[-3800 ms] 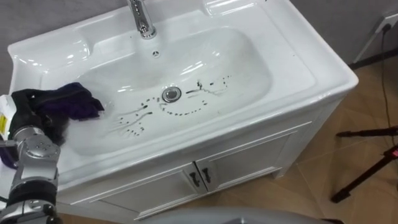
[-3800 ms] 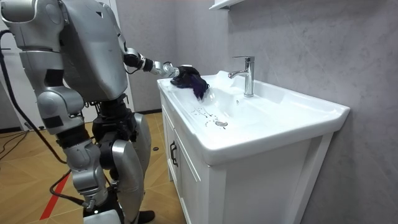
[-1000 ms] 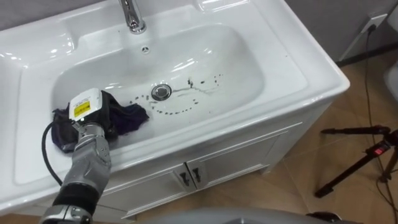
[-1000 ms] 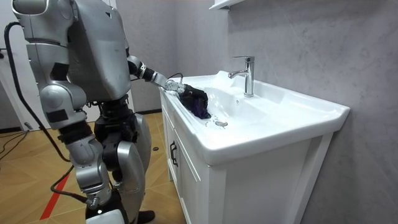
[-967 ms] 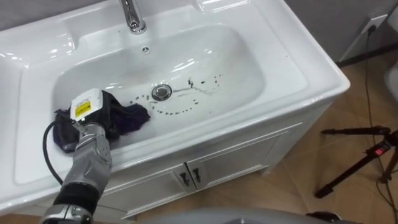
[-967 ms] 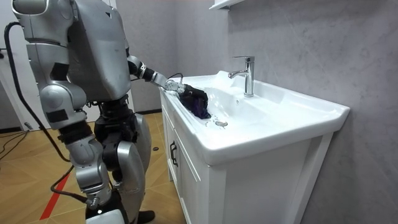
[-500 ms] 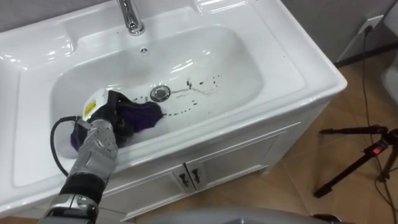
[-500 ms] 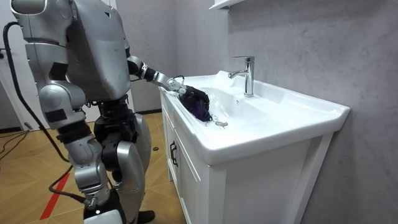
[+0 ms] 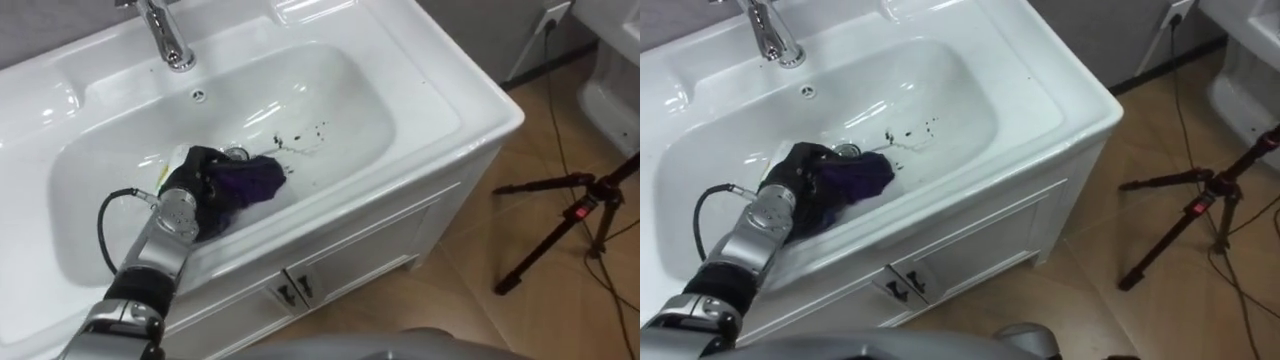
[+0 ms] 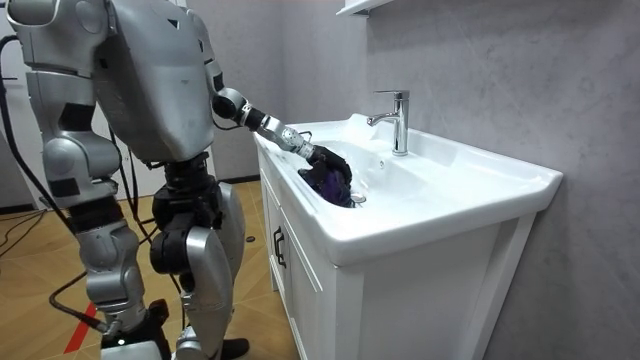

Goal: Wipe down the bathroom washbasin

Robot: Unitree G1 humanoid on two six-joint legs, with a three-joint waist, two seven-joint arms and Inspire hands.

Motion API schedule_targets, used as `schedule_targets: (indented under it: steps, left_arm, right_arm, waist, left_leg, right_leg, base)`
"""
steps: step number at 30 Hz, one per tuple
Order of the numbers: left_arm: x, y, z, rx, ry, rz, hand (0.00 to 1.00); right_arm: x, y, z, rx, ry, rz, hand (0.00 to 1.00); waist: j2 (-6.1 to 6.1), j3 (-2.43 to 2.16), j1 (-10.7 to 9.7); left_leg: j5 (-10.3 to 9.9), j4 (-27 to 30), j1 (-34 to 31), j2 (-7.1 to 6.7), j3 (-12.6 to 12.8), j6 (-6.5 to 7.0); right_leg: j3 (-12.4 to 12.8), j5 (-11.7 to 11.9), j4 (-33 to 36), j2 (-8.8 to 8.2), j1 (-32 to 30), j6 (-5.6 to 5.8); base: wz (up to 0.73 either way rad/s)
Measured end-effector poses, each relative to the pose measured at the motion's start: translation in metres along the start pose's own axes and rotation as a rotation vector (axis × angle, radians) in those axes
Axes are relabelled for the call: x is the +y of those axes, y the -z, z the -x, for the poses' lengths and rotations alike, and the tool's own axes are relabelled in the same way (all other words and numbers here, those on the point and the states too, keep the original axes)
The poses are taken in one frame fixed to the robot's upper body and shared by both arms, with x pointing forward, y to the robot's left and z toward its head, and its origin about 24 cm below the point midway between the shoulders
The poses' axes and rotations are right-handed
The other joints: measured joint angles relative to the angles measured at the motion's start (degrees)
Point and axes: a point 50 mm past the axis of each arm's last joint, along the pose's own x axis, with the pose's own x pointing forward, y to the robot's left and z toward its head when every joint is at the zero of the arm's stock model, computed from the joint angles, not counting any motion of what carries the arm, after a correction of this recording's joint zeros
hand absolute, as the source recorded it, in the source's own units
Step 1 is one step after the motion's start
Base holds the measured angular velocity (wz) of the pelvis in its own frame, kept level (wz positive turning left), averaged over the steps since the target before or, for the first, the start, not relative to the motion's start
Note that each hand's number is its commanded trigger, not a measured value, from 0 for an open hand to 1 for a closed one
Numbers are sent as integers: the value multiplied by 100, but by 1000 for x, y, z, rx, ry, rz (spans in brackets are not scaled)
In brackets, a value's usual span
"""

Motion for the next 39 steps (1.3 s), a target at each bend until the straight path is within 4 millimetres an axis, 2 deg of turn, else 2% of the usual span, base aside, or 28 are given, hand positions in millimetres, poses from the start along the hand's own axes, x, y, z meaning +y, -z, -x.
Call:
schedule_targets:
  steps: [4, 10, 14, 17, 20, 26, 29, 32, 36, 39]
  left_arm:
    - [0, -5, -4, 4, 11, 6, 100]
    - [-8, -19, -7, -21, 56, 30, 100]
    - [-17, -38, -9, -70, 93, 42, 100]
    - [-21, -57, -10, -115, 117, 43, 100]
    - [-23, -72, -11, -151, 128, 53, 100]
    - [-16, -82, -13, -172, 115, 62, 100]
    - [-11, -80, -14, -168, 101, 54, 100]
    - [-9, -80, -14, -168, 78, 52, 100]
    - [-1, -103, -8, -269, 44, 57, 100]
    - [3, -110, -7, -294, 24, 59, 100]
  right_arm:
    - [6, 3, -1, 32, -19, 33, 0]
    - [15, 5, -2, 46, -64, 51, 0]
    - [14, 4, -2, 46, -58, 48, 0]
    - [14, 4, -2, 49, -51, 49, 0]
    - [14, 6, -2, 53, -49, 47, 0]
    - [15, 13, -2, 79, -55, 43, 0]
    - [16, 18, -2, 97, -62, 42, 0]
    - [16, 17, -2, 93, -61, 32, 0]
    - [16, 19, -2, 98, -63, 25, 0]
    - [17, 23, -2, 108, -61, 23, 0]
  waist:
    - [10, 6, -45]
    - [4, 10, -265]
    - [1, 15, -399]
    - [-11, 38, -497]
    - [-8, 41, -540]
    - [50, 16, -632]
    - [43, 40, -686]
    - [44, 43, -761]
    - [45, 73, -802]
    - [37, 85, -815]
  left_leg:
    - [0, 0, 2, 18, 135, 0]
    - [-1, -2, 7, 33, 266, -1]
    - [-1, -3, 3, 29, 270, -1]
    - [-1, -3, -11, 29, 277, -1]
    - [-1, -3, -19, 37, 294, -1]
    - [-2, -16, 10, 61, 292, -2]
    - [-3, -16, 48, 75, 306, -4]
    - [-4, -15, 48, 75, 315, -4]
    - [-89, -16, 14, 121, 315, -25]
    - [-93, -15, 18, 129, 327, -24]
  right_leg:
    - [67, 0, 8, 9, -53, -1]
    - [165, 9, 31, 23, -88, 1]
    - [186, 16, 28, 23, -102, 6]
    - [195, 20, 25, 24, -118, 5]
    - [291, 38, 15, 44, -151, 0]
    - [453, 78, 39, 80, -140, -28]
    - [504, 85, 101, 94, -153, -36]
    - [589, 89, 102, 111, -176, -31]
    - [636, 102, 101, 173, -264, -16]
    - [689, 128, 102, 191, -271, -4]
  base:
    - [-9]
    - [-8]
    - [0]
    - [-2]
    - [-16]
    - [-14]
    - [-10]
    - [-7]
    - [0]
    - [-7]
